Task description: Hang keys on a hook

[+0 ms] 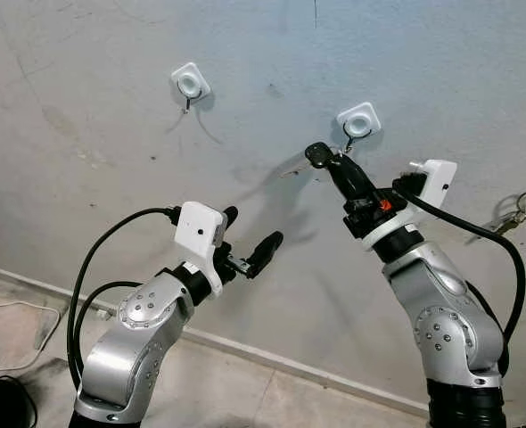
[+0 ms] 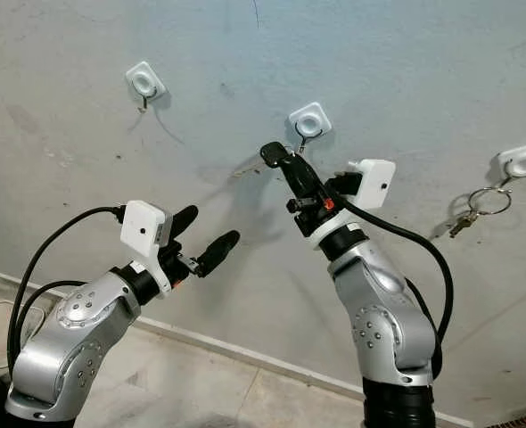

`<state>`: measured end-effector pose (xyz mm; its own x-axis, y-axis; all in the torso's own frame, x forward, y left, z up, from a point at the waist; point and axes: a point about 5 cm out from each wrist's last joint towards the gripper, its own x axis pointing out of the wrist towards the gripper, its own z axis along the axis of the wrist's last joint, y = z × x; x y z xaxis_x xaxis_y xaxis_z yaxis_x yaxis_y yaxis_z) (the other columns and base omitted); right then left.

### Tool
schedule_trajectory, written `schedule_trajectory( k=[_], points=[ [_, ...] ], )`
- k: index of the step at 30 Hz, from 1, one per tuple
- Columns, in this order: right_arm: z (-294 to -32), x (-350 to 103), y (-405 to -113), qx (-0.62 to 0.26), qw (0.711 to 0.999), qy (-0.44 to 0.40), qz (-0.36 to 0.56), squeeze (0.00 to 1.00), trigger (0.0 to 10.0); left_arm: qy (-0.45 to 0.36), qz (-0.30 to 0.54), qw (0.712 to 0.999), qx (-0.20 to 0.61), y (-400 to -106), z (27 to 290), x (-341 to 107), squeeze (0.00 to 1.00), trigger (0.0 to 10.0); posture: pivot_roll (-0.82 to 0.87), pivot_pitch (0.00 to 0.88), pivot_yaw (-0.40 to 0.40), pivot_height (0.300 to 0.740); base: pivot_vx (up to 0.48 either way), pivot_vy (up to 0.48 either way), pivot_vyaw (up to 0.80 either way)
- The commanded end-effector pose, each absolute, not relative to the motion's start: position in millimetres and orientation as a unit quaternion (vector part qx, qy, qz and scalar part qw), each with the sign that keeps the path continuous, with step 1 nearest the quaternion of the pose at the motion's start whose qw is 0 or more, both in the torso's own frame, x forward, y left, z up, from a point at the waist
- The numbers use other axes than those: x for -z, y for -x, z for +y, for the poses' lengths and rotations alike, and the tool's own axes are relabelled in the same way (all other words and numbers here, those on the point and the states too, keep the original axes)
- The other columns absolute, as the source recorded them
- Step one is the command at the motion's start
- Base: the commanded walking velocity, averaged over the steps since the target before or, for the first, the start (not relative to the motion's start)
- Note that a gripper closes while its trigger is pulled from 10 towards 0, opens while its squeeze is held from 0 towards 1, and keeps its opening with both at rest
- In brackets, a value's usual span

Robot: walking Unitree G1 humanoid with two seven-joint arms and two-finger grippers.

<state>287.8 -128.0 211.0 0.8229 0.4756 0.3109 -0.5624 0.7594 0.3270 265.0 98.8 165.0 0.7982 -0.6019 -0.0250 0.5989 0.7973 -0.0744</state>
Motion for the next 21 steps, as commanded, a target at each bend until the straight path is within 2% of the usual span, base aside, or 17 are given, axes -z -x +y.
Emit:
schedule_trajectory(
  k=[1,8,21],
  points=[
    [-130.5,-219.4,-278.8,-0.302,0.924,-0.200,-0.119,0.00,10.0,0.032,0.022,0.945,0.323,-261.7,97.2,-167.4,0.00,10.0,0.16,0.069,-0.037,0.740,0.000,0.000,0.00],
    [-137.5,-226.9,-272.1,-0.322,0.919,-0.192,-0.126,0.00,10.0,0.031,0.022,0.944,0.326,-262.1,96.2,-167.4,0.00,10.0,0.15,0.071,-0.032,0.740,0.000,0.000,0.00],
    [-141.4,-223.3,-283.4,-0.301,0.922,-0.212,-0.118,0.00,10.0,0.030,0.023,0.945,0.325,-262.4,96.7,-167.8,0.00,10.0,0.15,0.069,-0.029,0.740,0.000,0.000,0.00]
  ],
)
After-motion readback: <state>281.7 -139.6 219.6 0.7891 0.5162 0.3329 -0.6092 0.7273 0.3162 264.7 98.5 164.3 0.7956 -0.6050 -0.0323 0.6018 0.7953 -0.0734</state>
